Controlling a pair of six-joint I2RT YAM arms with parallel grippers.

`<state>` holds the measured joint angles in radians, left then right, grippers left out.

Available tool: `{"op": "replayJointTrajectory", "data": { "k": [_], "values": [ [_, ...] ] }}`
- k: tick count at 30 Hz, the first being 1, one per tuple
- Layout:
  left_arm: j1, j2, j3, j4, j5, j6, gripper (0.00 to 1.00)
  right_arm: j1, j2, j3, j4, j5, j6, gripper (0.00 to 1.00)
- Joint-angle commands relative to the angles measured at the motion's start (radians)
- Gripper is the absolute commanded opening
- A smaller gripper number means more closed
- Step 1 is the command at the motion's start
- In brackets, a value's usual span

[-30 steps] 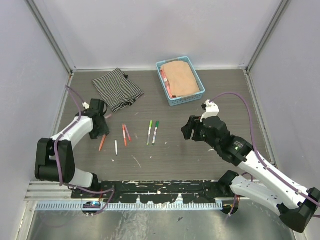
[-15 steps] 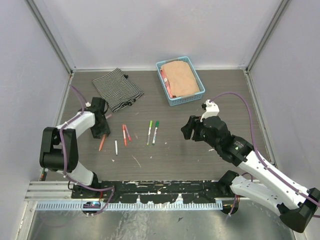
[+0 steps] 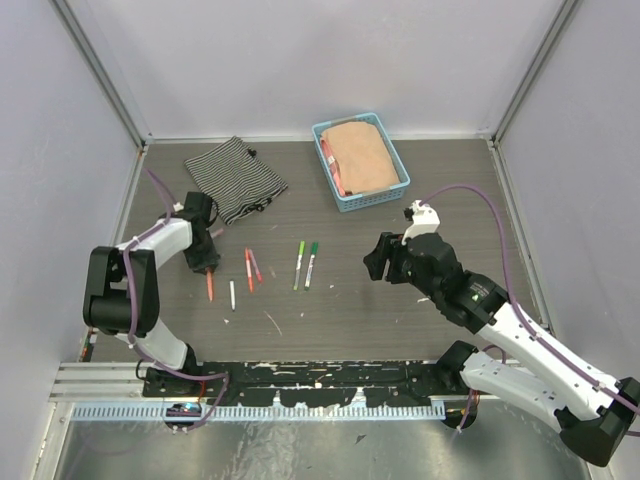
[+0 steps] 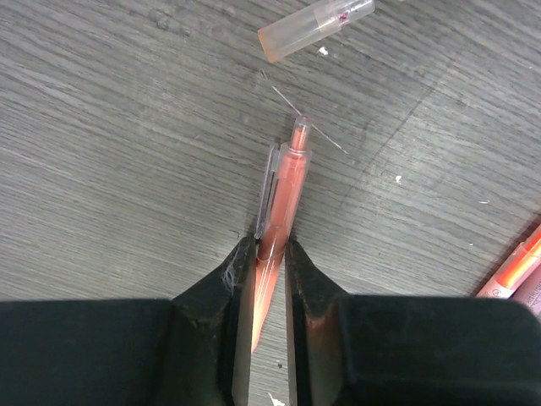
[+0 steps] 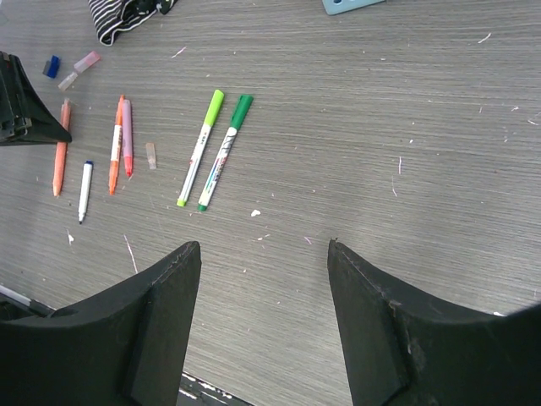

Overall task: Insert the pens into the pen caps
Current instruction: Pick up the pen from the center of the board.

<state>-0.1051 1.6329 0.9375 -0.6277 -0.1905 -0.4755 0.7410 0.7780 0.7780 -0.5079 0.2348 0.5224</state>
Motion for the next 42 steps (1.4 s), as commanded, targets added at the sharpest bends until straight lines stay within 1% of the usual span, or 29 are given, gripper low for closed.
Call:
{"op": "replayJointTrajectory", "data": {
  "k": [1, 7, 11, 13, 15, 17, 20, 23, 25, 27, 30, 32, 34, 36, 39, 42],
  "values": [
    [0.005, -0.009, 0.005, -0.001, 0.001, 0.005, 0.22, -0.002, -0.02, 0.054, 0.01, 0.015, -0.015, 0.67],
    [0.003, -0.089, -0.01, -0.02, -0.013, 0.0, 0.13, -0.002, -0.014, 0.059, 0.019, 0.011, -0.015, 0.67],
    [-0.014, -0.206, -0.015, -0.029, 0.005, -0.005, 0.11, -0.002, -0.026, 0.062, 0.02, 0.033, -0.027, 0.68],
    [-0.03, -0.285, -0.021, -0.008, 0.074, -0.012, 0.11, -0.002, -0.046, 0.067, 0.011, 0.073, -0.05, 0.72],
    [-0.051, -0.35, -0.018, 0.005, 0.133, -0.018, 0.1, -0.002, -0.071, 0.077, 0.004, 0.107, -0.076, 0.82],
    [-0.075, -0.432, -0.003, 0.013, 0.189, -0.019, 0.07, -0.002, -0.097, 0.09, 0.003, 0.13, -0.102, 0.87],
    [-0.139, -0.518, 0.02, 0.046, 0.246, -0.004, 0.04, -0.002, -0.13, 0.104, 0.016, 0.152, -0.132, 0.89],
    [-0.242, -0.588, 0.05, 0.073, 0.248, 0.044, 0.0, -0.002, -0.161, 0.109, 0.037, 0.173, -0.154, 0.9],
    [-0.311, -0.631, 0.053, 0.111, 0.273, 0.07, 0.0, -0.002, -0.184, 0.101, 0.073, 0.171, -0.176, 0.9],
    [-0.345, -0.66, 0.046, 0.159, 0.323, 0.074, 0.0, -0.002, -0.202, 0.091, 0.111, 0.167, -0.198, 0.91],
    [-0.371, -0.687, 0.027, 0.236, 0.449, 0.071, 0.0, -0.002, -0.219, 0.073, 0.164, 0.157, -0.241, 0.92],
    [-0.394, -0.702, 0.004, 0.299, 0.522, 0.073, 0.0, -0.002, -0.217, 0.061, 0.185, 0.152, -0.269, 0.95],
    [-0.421, -0.696, -0.002, 0.332, 0.565, 0.082, 0.0, -0.003, -0.212, 0.052, 0.171, 0.087, -0.347, 0.95],
    [-0.45, -0.673, 0.011, 0.328, 0.594, 0.106, 0.0, -0.003, -0.207, 0.047, 0.152, 0.051, -0.365, 0.95],
    [-0.494, -0.637, 0.03, 0.317, 0.643, 0.144, 0.0, -0.002, -0.2, 0.07, 0.104, -0.191, -0.457, 0.96],
    [-0.552, -0.602, 0.052, 0.312, 0.63, 0.17, 0.0, -0.002, -0.181, 0.079, 0.092, -0.363, -0.537, 0.95]
  ]
}}
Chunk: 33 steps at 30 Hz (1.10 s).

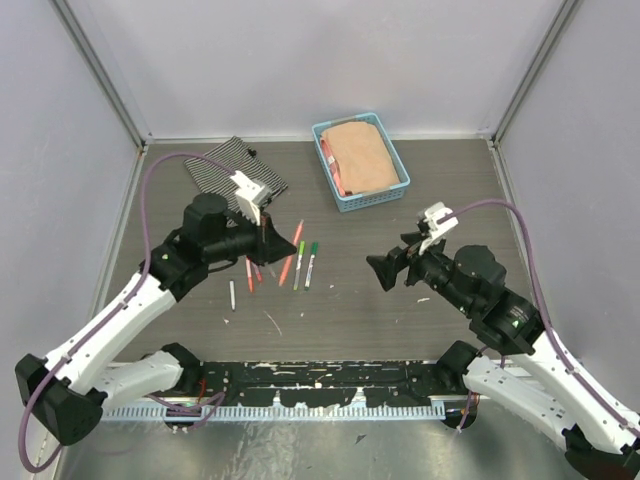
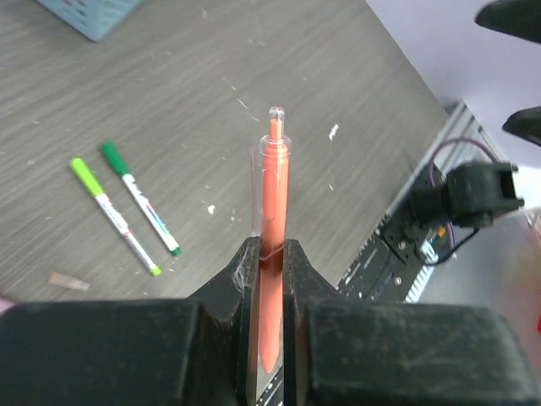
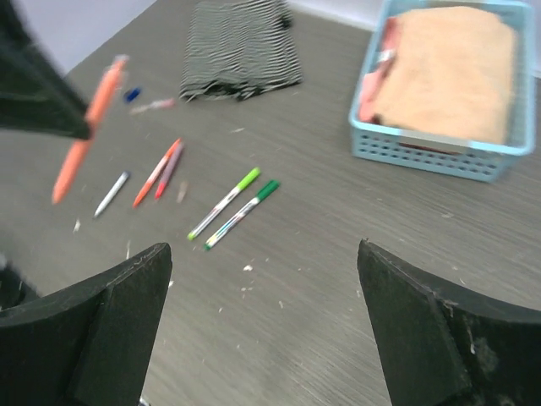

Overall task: Insert the pens into the pen caps
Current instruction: Pick up the pen from the center of the board, then place the pen at the center of the board.

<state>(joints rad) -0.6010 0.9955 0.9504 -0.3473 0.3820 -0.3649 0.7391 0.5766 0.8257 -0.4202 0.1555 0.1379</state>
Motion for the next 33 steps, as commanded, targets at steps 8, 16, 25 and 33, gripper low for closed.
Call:
{"op": "replayJointTrajectory", "data": {
  "k": [8, 16, 25, 33],
  "values": [
    [-0.184, 0.155, 0.173, -0.088, -0.044, 0.139, 0.0, -0.001, -0.012, -0.092, 0.211, -0.348, -0.17, 0.99],
    [-0.238, 0.141, 0.164, -0.071, -0.079, 0.167, 0.0, 0.0, 0.028, -0.133, 0.284, -0.223, -0.243, 0.99],
    [-0.241, 0.123, 0.174, -0.095, -0.155, 0.155, 0.0, -0.001, 0.037, -0.122, 0.316, -0.478, -0.336, 0.99],
    [-0.253, 0.092, 0.163, -0.078, -0.104, 0.161, 0.0, -0.001, 0.049, -0.118, 0.355, -0.5, -0.437, 0.99]
  ]
}}
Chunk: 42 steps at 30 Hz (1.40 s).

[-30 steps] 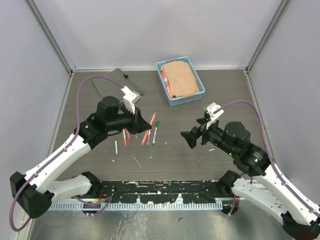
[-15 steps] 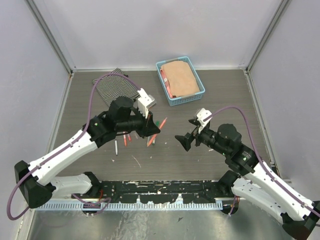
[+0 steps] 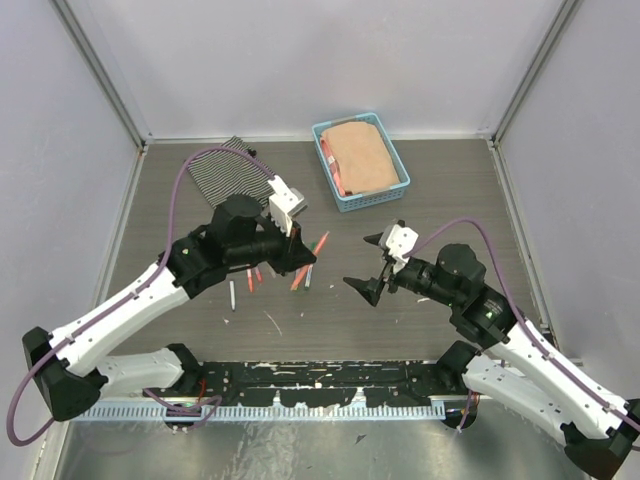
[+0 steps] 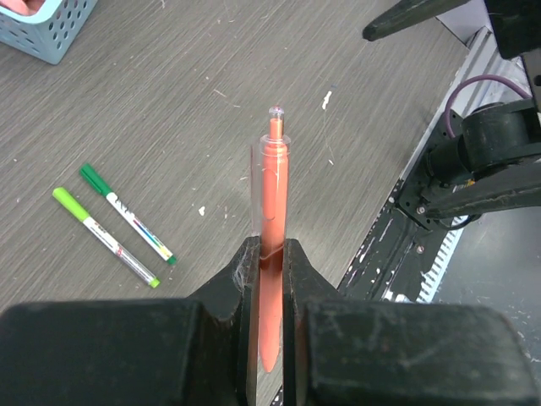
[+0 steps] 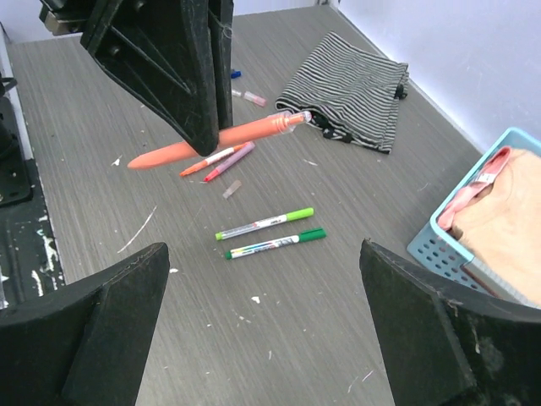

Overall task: Insert the pens into the pen caps
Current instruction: Place the pen at the center of the board.

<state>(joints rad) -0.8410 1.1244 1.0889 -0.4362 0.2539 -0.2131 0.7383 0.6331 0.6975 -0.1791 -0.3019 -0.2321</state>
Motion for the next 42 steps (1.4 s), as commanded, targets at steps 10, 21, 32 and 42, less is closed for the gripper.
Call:
{"op": "replayJointTrajectory", "data": {
  "k": [10, 21, 32, 42],
  "values": [
    [-0.054, -0.039, 0.026, 0.025, 0.047, 0.027, 0.0, 0.001, 0.019, 0.046, 0.095, 0.027, -0.204, 0.99],
    [-0.089, 0.008, 0.061, 0.033, 0.047, 0.023, 0.0, 0.004, 0.017, 0.048, 0.068, -0.102, -0.366, 0.99],
    [-0.116, 0.03, 0.064, 0.041, 0.029, 0.017, 0.0, 0.049, 0.041, 0.042, 0.098, -0.106, -0.357, 0.99],
    [-0.119, 0.034, 0.058, 0.056, 0.014, 0.005, 0.0, 0.127, 0.082, 0.047, 0.094, -0.068, -0.363, 0.99]
  ]
}}
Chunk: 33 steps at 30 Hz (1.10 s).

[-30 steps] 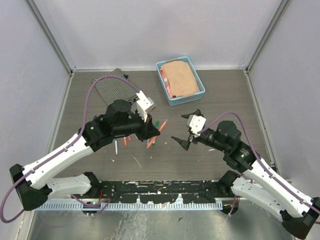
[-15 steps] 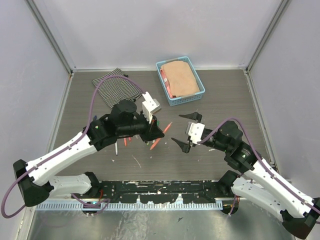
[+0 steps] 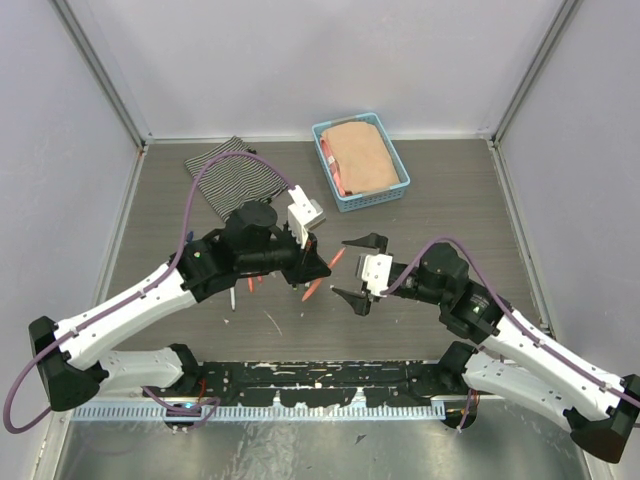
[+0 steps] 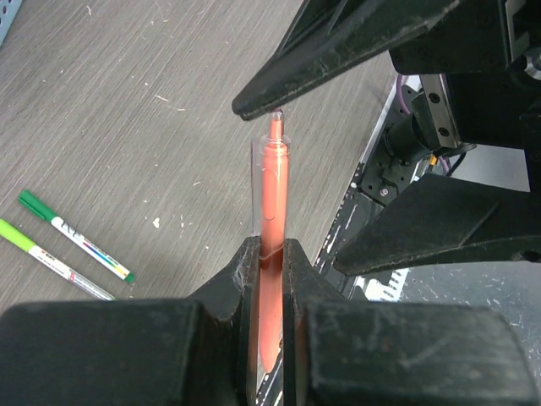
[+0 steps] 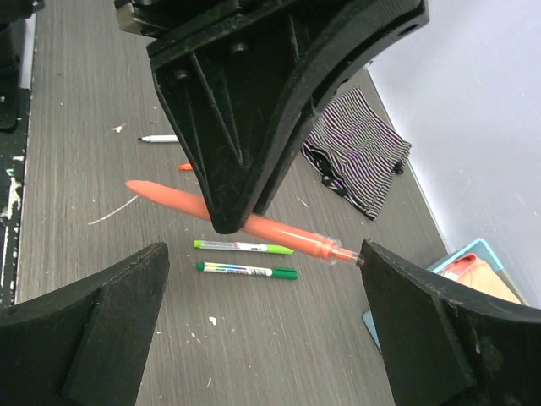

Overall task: Insert the pens into the pen caps
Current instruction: Place the pen at the center of the board.

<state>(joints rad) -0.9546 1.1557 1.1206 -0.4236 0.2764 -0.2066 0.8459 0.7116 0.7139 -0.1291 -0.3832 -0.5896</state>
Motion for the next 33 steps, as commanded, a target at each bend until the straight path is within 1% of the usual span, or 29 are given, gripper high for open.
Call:
{"op": "replayJointTrajectory", "data": {
  "k": [1, 13, 23, 33],
  "values": [
    [-0.007, 0.004, 0.026, 0.043, -0.012, -0.001, 0.0, 0.025, 0.007, 0.033, 0.044, 0.015, -0.006, 0.99],
    [-0.006, 0.009, 0.027, 0.045, -0.014, -0.003, 0.0, 0.055, 0.018, 0.036, 0.028, 0.042, -0.007, 0.99],
    [-0.006, 0.007, 0.022, 0.046, -0.016, -0.005, 0.0, 0.058, 0.013, 0.039, 0.031, 0.057, -0.005, 0.99],
    [-0.007, 0.008, 0.017, 0.047, -0.007, -0.002, 0.0, 0.058, -0.009, 0.045, 0.04, 0.105, -0.004, 0.99]
  ]
}}
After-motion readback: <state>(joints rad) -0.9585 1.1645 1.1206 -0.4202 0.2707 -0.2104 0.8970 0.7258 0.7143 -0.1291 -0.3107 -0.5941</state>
